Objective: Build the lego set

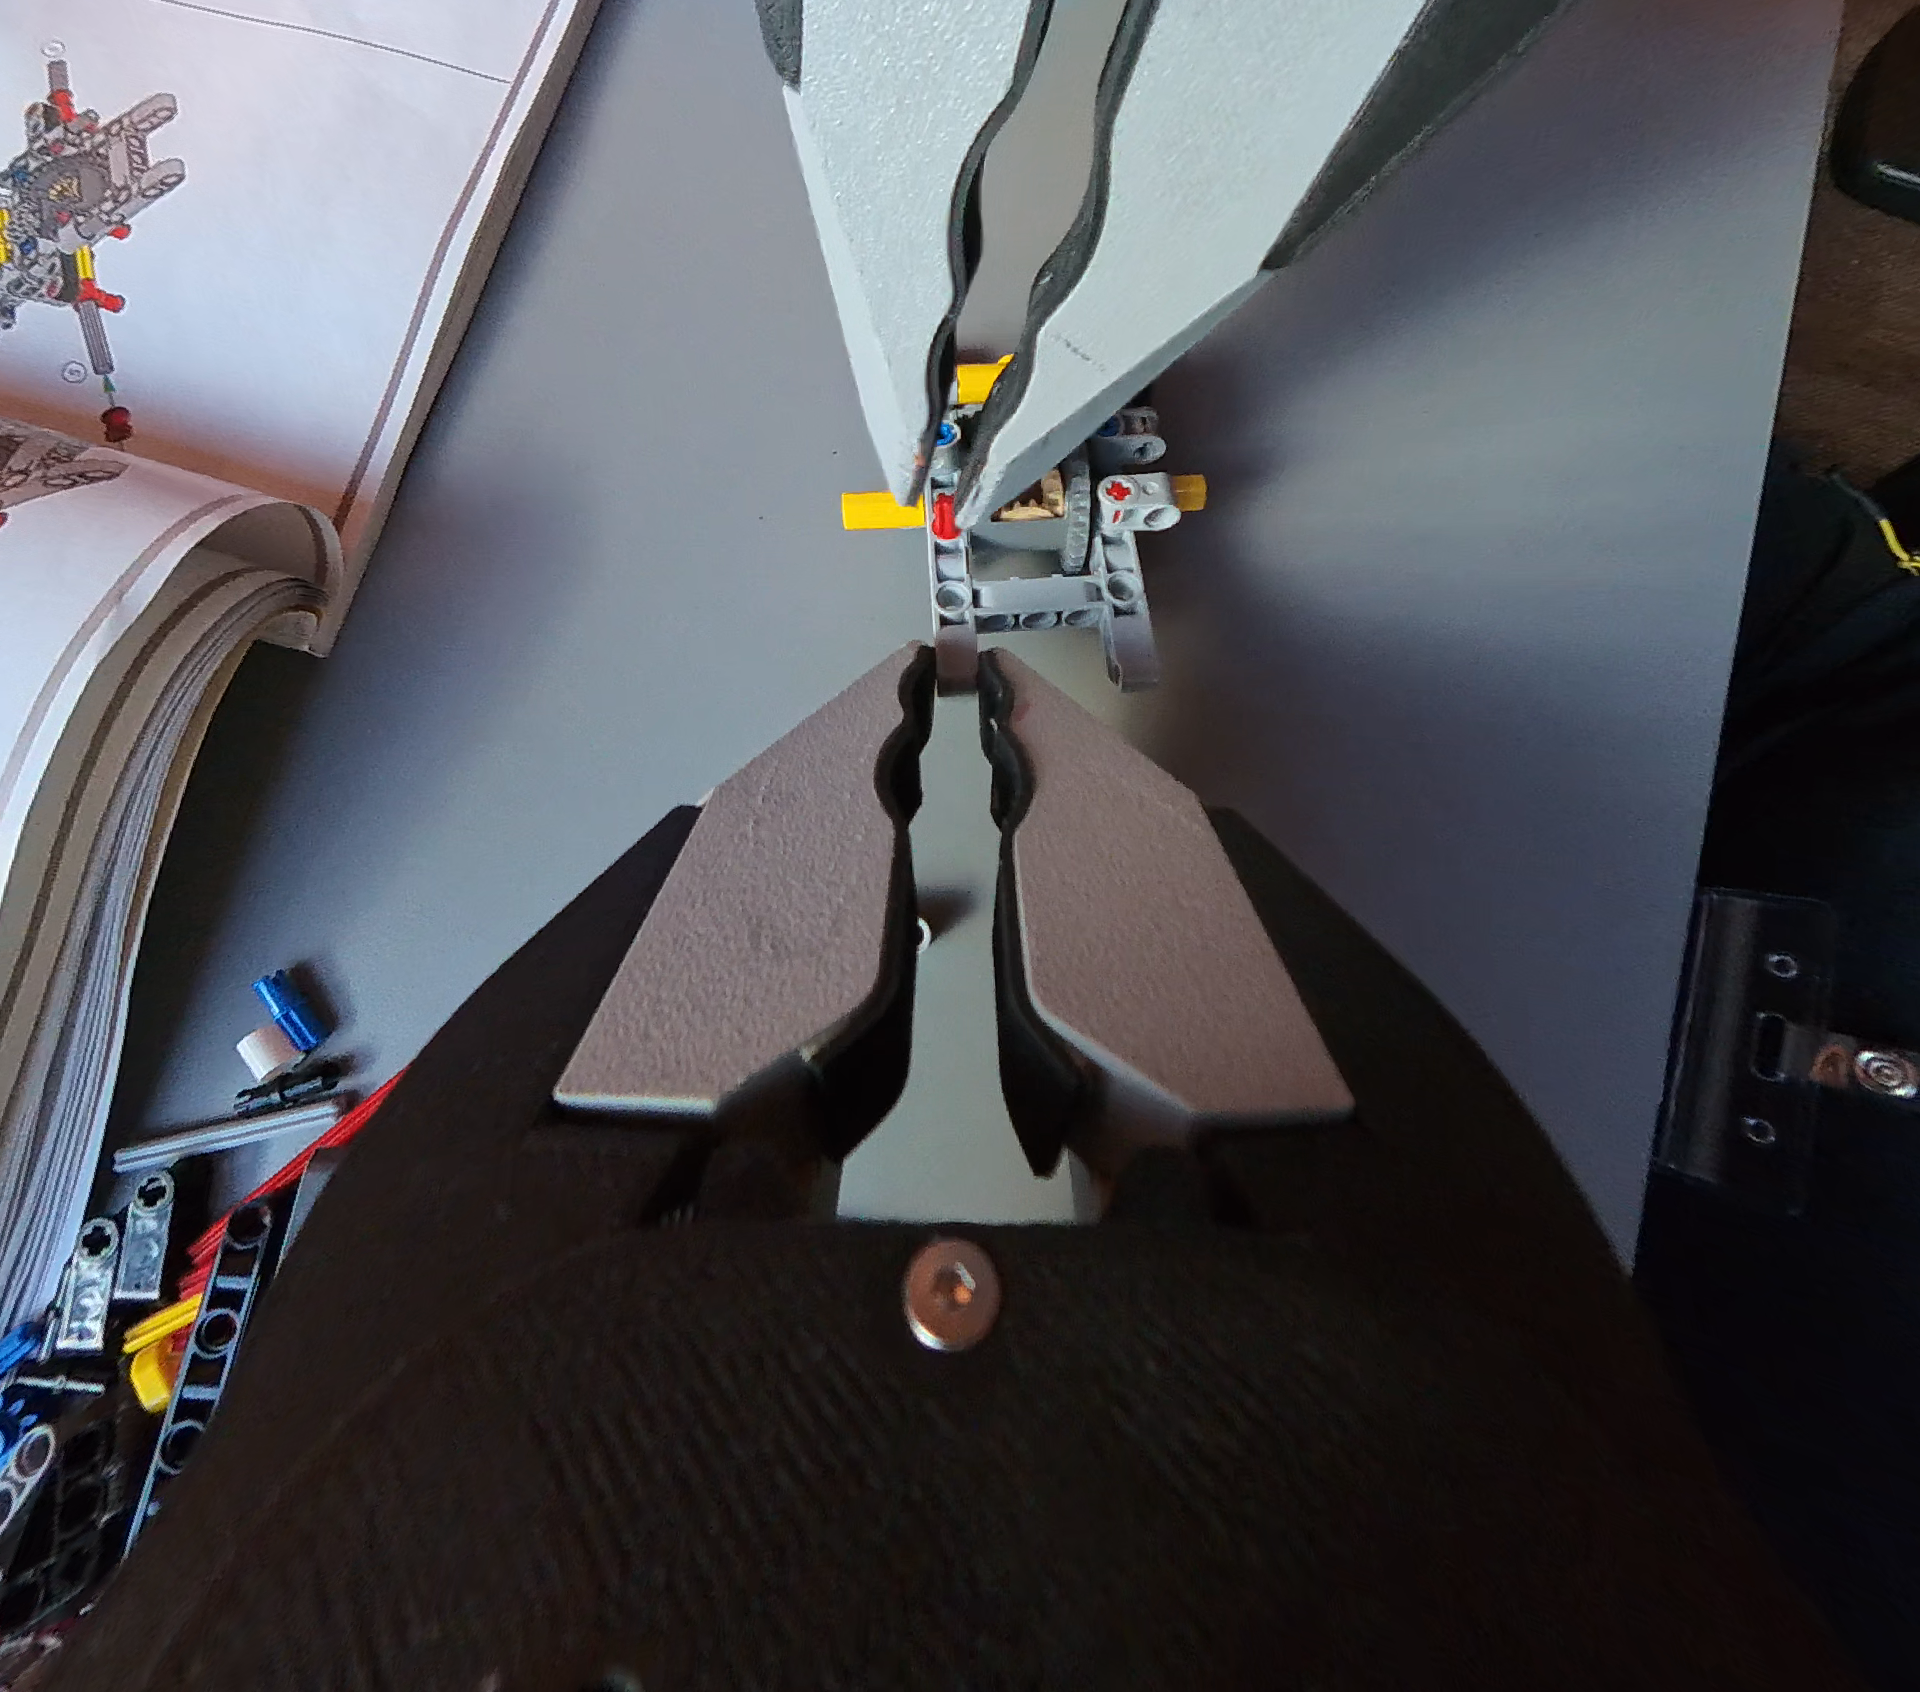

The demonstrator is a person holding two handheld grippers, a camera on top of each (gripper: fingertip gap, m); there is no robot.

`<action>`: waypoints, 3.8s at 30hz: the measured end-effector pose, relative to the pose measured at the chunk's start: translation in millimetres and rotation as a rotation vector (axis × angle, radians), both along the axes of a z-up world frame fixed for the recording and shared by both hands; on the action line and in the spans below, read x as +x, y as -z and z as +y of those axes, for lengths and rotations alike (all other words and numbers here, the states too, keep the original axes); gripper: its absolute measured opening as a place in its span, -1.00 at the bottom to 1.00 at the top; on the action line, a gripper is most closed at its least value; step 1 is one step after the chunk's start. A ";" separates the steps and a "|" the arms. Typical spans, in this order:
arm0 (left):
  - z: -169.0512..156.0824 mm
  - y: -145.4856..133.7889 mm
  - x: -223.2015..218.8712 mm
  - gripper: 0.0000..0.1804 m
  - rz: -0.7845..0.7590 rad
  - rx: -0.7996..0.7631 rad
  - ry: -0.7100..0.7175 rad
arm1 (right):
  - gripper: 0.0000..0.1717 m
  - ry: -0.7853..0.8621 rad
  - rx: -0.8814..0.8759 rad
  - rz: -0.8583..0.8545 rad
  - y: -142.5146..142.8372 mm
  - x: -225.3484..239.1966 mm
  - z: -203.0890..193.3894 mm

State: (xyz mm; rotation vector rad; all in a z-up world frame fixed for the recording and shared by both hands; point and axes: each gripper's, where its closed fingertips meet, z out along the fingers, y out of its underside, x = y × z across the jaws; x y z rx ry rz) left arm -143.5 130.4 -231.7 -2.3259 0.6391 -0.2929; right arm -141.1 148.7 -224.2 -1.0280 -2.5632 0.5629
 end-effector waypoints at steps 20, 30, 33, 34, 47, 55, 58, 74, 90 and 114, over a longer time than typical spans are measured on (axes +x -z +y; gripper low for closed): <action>-1.5 -1.4 2.4 -0.94 -0.012 0.006 0.018 | -0.99 -0.038 0.012 -0.133 4.8 4.0 -3.0; -5.1 0.3 1.2 -0.94 -0.014 0.011 -0.025 | -0.99 0.203 -0.177 -0.230 6.3 0.7 -5.4; -5.1 -0.6 4.5 -0.94 -0.031 0.001 -0.054 | -0.98 0.325 -0.175 -0.260 6.2 3.3 -4.7; -5.6 -0.2 5.8 -0.94 -0.030 0.000 -0.059 | -0.99 0.362 -0.174 -0.272 6.3 4.6 -5.1; -9.1 4.3 10.4 -0.94 -0.063 0.006 -0.103 | -0.82 0.415 -0.291 -0.113 -10.4 14.1 -21.9; -13.8 7.8 17.0 -0.93 -0.071 -0.008 -0.106 | -0.81 0.556 -0.341 0.121 -30.4 47.8 -14.7; -21.1 8.5 24.9 -0.93 -0.085 -0.012 -0.090 | -0.81 0.591 -0.388 0.130 -25.1 68.1 -16.5; -41.1 12.0 54.9 -0.93 -0.131 -0.030 -0.025 | -0.55 0.715 -0.569 0.116 -13.2 100.9 -23.9; -60.3 8.5 87.5 -1.00 -0.263 -0.071 0.043 | -0.73 0.592 -0.289 0.079 18.7 70.7 1.7; -79.1 0.9 93.8 -0.75 -0.698 -0.339 -0.006 | -0.88 0.158 -0.188 0.076 -4.1 79.2 -65.0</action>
